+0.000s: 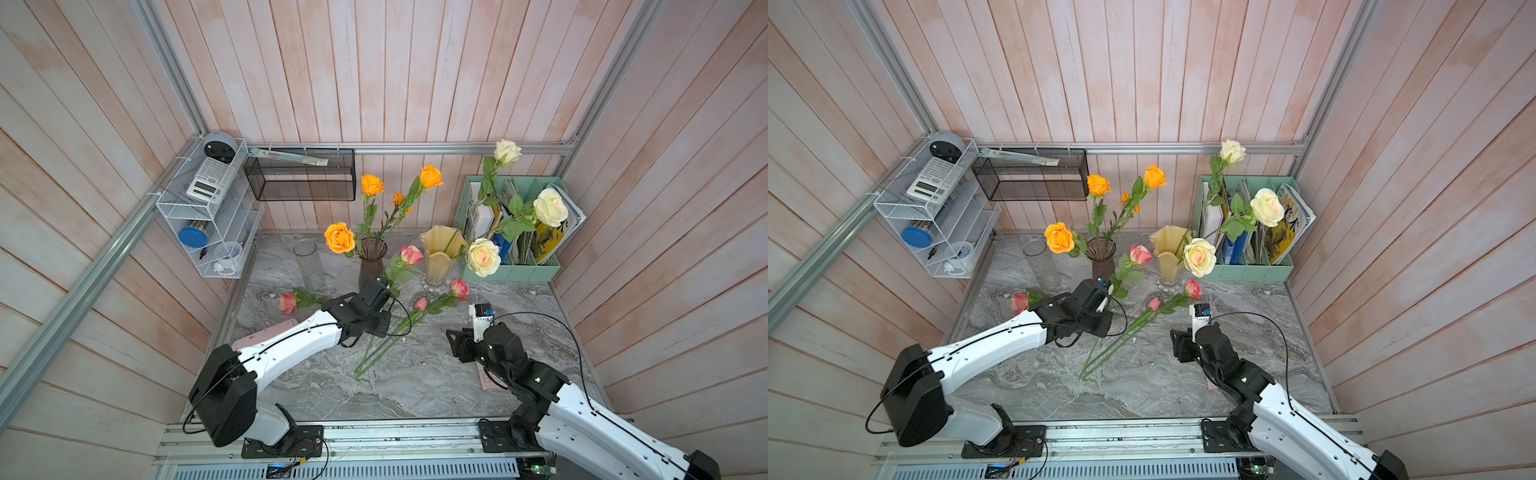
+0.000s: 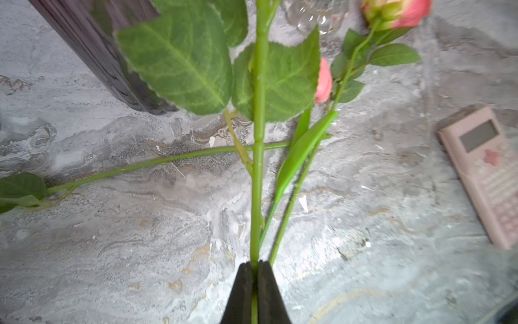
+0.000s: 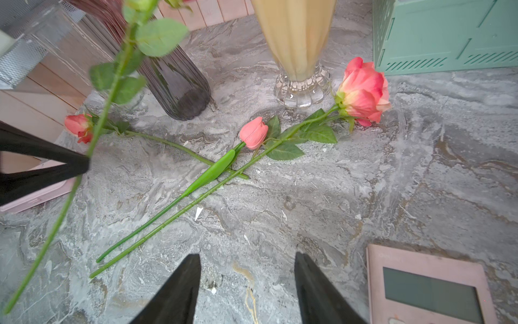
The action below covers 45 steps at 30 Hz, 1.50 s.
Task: Arrange the flowers in different vases according to their colors
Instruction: Pick up the flower at the center of the board, then insert the flower into the vase.
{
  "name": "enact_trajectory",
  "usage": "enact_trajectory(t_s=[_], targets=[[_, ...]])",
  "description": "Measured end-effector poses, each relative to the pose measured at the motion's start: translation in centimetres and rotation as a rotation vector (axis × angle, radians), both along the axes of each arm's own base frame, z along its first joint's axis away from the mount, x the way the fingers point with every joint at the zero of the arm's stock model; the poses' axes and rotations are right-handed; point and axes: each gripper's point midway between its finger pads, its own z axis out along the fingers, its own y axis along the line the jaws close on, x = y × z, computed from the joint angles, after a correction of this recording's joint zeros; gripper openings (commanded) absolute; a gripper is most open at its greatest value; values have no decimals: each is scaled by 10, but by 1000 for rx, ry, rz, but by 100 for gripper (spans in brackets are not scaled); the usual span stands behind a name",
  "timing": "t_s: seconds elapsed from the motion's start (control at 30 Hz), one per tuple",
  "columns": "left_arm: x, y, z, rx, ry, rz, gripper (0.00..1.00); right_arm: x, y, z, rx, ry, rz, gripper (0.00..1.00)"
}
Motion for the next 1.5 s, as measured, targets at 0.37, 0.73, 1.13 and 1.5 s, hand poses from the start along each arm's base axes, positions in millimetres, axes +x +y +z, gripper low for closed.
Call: enact_trajectory(t_s=[0.37,0.73,1.13,1.5], targets=[[-90,22,93,-390,-173,-145,0,0,19,-35,-29,104,64,60],[-117,70,213,-621,-534,-165,0,2,35,-55,-28,163,116,60],[-56,148,353,-316,-1188,258,0,1,38,-64,-44,188,132,60],[50,236,375,-74,-1292,619,0,4,49,-80,-72,247,164,59]])
